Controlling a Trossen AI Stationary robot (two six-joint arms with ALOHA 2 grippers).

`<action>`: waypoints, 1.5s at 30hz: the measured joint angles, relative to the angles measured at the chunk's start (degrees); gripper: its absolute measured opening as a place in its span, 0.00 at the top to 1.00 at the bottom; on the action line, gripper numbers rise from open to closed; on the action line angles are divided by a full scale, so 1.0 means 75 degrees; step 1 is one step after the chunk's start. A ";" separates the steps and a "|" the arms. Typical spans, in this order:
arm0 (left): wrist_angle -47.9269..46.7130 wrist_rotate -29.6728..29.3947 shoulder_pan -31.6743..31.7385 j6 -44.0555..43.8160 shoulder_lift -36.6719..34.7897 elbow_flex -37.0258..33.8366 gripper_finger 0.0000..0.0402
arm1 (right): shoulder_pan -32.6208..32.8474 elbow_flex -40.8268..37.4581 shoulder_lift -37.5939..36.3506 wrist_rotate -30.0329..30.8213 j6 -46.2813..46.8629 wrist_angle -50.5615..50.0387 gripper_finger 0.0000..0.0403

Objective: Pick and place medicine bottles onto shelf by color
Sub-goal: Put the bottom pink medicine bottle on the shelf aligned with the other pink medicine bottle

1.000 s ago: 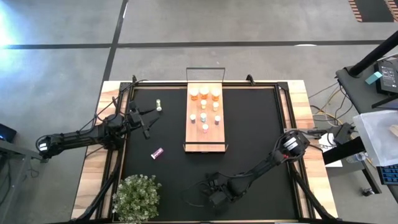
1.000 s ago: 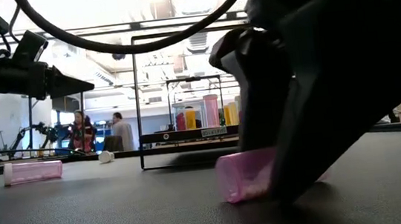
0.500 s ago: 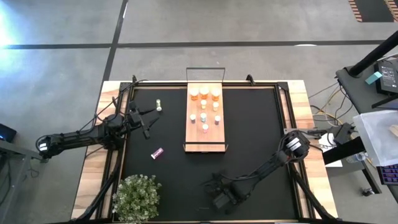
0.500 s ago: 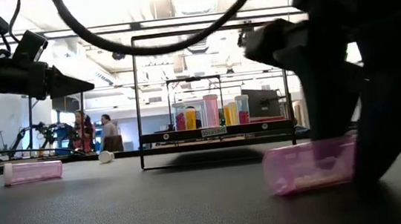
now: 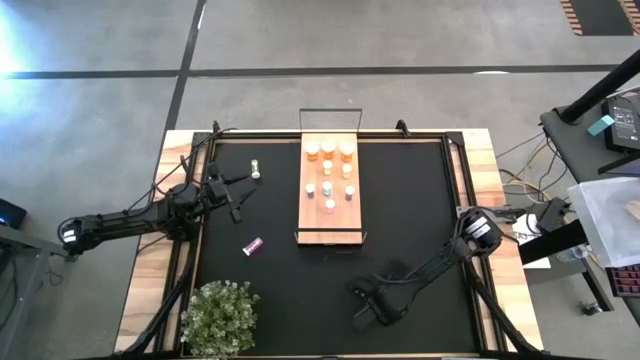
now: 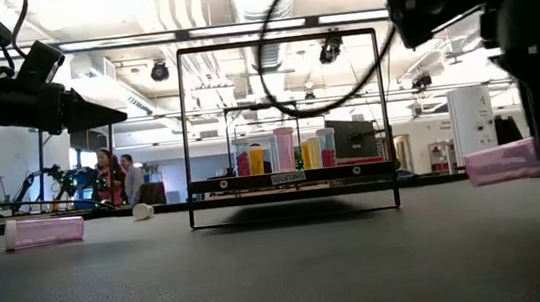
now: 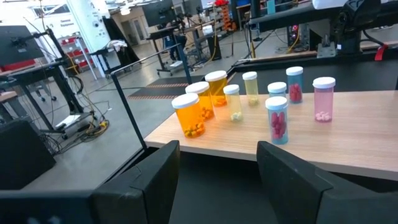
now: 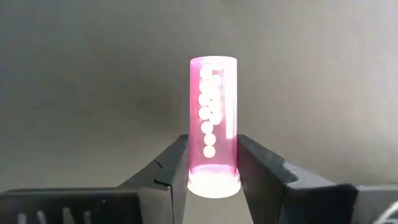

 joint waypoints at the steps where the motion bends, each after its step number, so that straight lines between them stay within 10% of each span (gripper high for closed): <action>1: 0.0002 0.0000 0.0000 0.0000 0.0000 0.0000 0.51 | 0.0005 -0.0003 0.0000 -0.0003 0.0334 -0.0115 0.71; 11: 0.0000 0.0000 0.0000 0.0000 0.0005 0.0000 0.51 | -0.0035 -0.0072 -0.0009 -0.0809 0.1353 0.1362 0.69; 28: 0.0000 0.0000 -0.0002 0.0000 0.0005 0.0000 0.51 | -0.0252 -0.0086 0.0047 -0.0859 -0.0800 0.2404 0.54; 37: 0.0003 0.0000 -0.0003 0.0003 -0.0003 0.0000 0.51 | -0.0410 0.0640 -0.0058 -0.1802 -0.4168 0.0629 0.47; 45: 0.0001 0.0000 -0.0001 0.0001 0.0000 0.0000 0.51 | -0.0223 0.1293 -0.0064 -0.0662 -0.9063 -0.0549 0.50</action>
